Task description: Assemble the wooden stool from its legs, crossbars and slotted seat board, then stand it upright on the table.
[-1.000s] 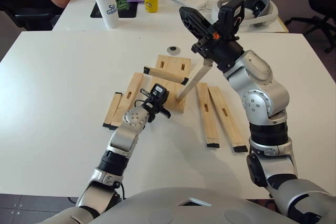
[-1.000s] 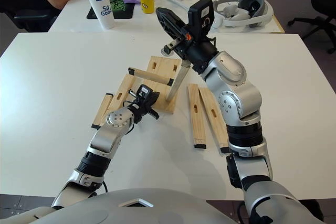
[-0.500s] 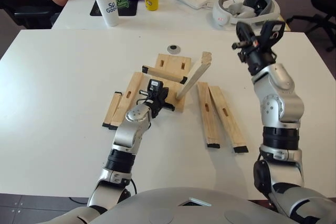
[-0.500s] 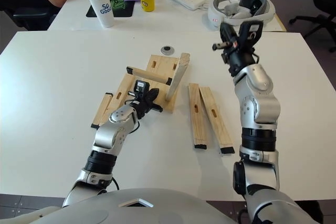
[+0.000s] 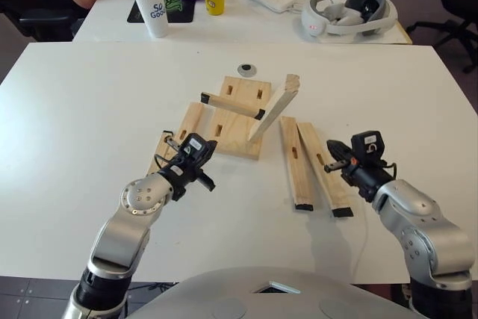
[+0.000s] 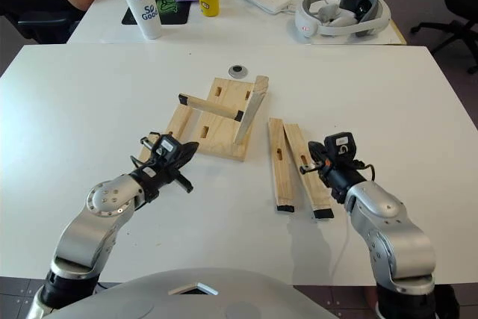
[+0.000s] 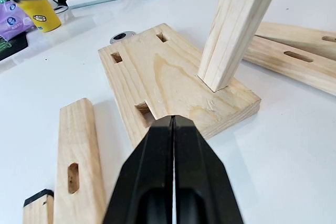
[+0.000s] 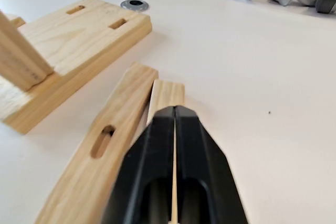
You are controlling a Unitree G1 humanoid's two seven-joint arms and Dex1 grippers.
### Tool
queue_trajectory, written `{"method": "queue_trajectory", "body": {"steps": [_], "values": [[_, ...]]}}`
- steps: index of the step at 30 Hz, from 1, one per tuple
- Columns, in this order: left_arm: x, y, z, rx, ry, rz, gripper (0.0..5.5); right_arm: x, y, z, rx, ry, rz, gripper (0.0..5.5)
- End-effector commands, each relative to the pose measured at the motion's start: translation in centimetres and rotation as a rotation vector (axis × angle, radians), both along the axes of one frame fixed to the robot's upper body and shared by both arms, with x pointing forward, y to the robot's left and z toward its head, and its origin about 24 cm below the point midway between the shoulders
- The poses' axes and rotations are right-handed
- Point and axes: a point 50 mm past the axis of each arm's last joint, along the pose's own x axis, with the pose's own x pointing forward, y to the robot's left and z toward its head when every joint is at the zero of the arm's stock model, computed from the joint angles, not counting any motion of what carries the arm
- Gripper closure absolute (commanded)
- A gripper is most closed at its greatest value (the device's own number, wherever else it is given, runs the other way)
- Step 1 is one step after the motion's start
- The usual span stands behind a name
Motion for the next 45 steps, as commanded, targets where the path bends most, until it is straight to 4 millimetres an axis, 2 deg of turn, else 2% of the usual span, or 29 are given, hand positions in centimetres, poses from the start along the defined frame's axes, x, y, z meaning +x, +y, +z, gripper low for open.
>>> {"method": "queue_trajectory", "body": {"steps": [1,4,6,13,21,30,36,39,45], "values": [[-0.9,1.1,-0.2,-0.001,0.011,0.044,5.50,-1.8,0.8,1.1,0.079,0.057,0.056,5.06],[-1.2,0.9,-0.4,-0.029,0.014,0.078,5.50,-2.1,0.9,1.2,0.112,0.124,0.056,4.61],[-1.2,0.4,-0.2,-0.048,0.005,0.085,5.50,-2.1,1.1,0.8,0.193,0.192,0.004,4.32],[-0.5,-0.8,0.5,-0.101,-0.010,0.057,5.50,-1.6,2.9,0.1,0.279,0.290,-0.063,3.23],[0.1,-1.7,0.9,-0.112,-0.012,-0.015,5.50,-1.8,3.7,-0.2,0.208,0.309,-0.139,2.04],[1.0,-2.1,1.5,-0.121,-0.025,-0.053,5.50,-1.2,5.2,-1.1,0.175,0.340,-0.138,2.01],[1.4,-2.7,2.5,-0.120,-0.056,-0.100,5.50,-1.8,5.5,-2.9,0.079,0.389,-0.158,2.01],[1.5,-2.8,2.7,-0.122,-0.060,-0.106,5.50,-2.2,5.5,-3.7,0.059,0.410,-0.158,2.54],[1.3,-2.9,2.7,-0.131,-0.066,-0.102,5.50,-1.1,5.3,-3.5,0.053,0.386,-0.123,3.40]]}}
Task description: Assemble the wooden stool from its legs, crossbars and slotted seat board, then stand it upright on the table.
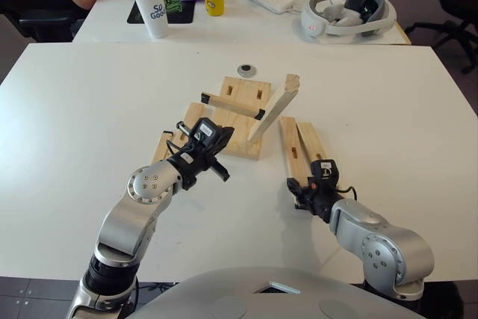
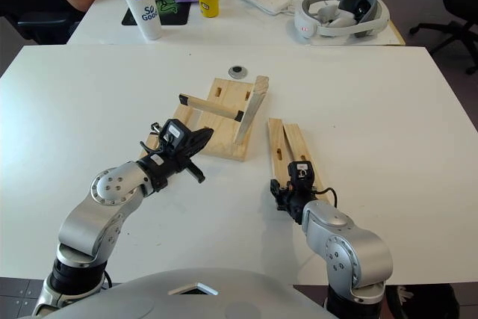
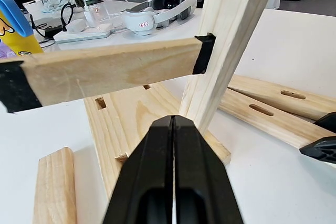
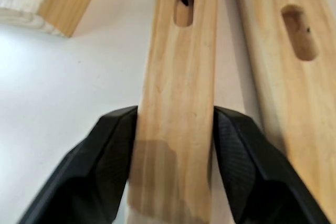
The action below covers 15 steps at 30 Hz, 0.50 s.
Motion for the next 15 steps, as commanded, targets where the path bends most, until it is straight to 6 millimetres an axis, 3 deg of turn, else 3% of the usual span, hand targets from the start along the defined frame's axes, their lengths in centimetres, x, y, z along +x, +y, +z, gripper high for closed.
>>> {"method": "queue_trajectory", "body": {"steps": [1,7,12,15], "values": [[-0.1,-0.2,0.3,-0.004,-0.014,-0.016,5.50,0.6,-0.1,-0.2,0.004,0.012,0.028,3.43],[-0.4,-0.5,-0.1,0.009,0.014,-0.042,5.50,3.3,-0.6,1.5,0.057,-0.121,0.020,3.43],[0.2,-0.3,0.9,-0.041,-0.045,-0.013,5.50,7.9,-1.7,8.0,0.189,-0.602,-0.043,3.43],[1.6,0.9,3.1,-0.190,-0.089,0.031,5.13,10.6,-2.6,10.4,0.267,-0.771,0.009,3.43]]}}
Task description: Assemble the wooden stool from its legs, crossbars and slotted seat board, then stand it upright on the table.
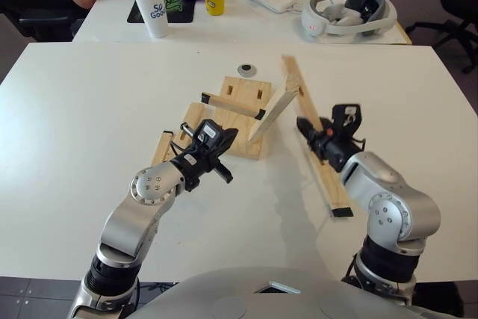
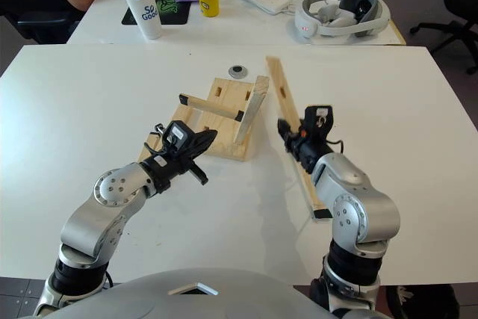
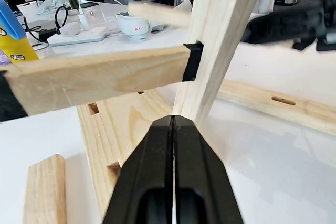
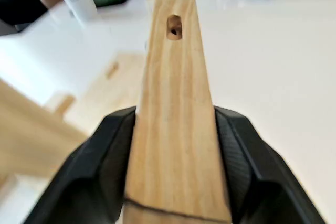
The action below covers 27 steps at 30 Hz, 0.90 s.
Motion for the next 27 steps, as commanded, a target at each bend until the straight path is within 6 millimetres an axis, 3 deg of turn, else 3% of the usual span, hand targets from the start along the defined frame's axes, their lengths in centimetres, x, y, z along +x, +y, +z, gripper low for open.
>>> {"method": "queue_trajectory", "body": {"steps": [1,6,12,16,18,21,27], "values": [[1.8,1.4,3.7,-0.226,-0.078,0.027,5.00,3.3,-1.4,3.0,0.079,-0.201,0.078,3.43],[2.2,2.3,10.1,-0.600,-0.137,-0.159,4.25,4.8,-4.3,8.6,0.399,-0.437,0.295,3.43],[3.1,4.3,15.0,-0.780,-0.125,-0.333,3.42,3.2,-2.3,12.8,0.513,-0.548,0.718,3.43],[4.4,4.5,16.7,-0.828,-0.043,-0.425,2.81,1.1,-1.0,13.5,0.527,-0.503,1.010,3.43],[5.1,4.4,17.2,-0.838,-0.013,-0.456,2.51,0.7,-0.8,13.5,0.533,-0.482,1.074,3.43],[4.8,4.0,18.2,-0.847,0.010,-0.546,2.02,0.6,-0.8,13.7,0.563,-0.474,1.100,3.43],[3.1,3.6,20.3,-0.870,0.050,-0.730,1.96,0.1,-0.6,13.0,0.592,-0.439,1.127,3.43]]}}
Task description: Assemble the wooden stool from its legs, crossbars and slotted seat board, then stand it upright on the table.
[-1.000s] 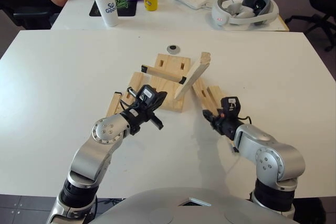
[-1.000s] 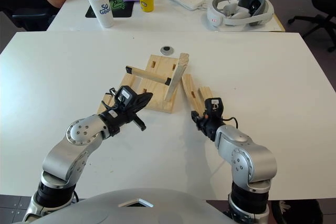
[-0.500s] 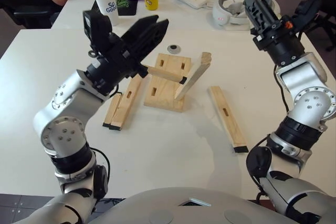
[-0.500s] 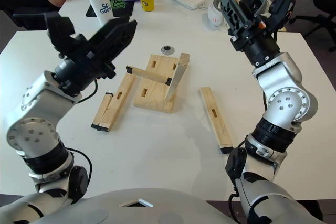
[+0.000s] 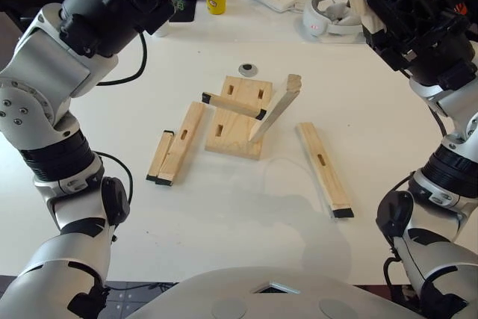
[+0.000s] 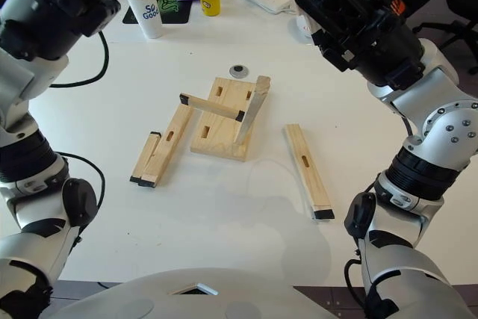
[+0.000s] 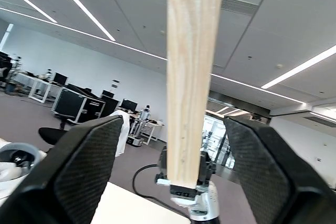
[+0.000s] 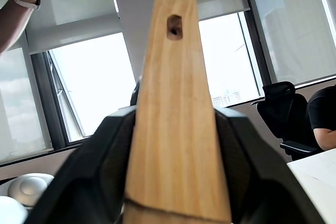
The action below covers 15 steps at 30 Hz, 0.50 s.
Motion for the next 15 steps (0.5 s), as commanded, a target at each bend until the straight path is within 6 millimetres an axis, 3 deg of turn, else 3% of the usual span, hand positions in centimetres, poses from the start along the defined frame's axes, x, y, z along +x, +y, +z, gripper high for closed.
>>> {"method": "queue_trajectory", "body": {"steps": [1,15], "values": [[-0.8,-0.3,1.3,0.025,-0.025,-0.073,1.96,-0.7,0.1,-0.5,-0.014,0.013,0.042,3.43],[-0.1,-0.7,0.7,0.072,-0.009,-0.077,1.96,-1.8,0.2,-1.3,-0.069,0.022,0.136,3.43]]}}
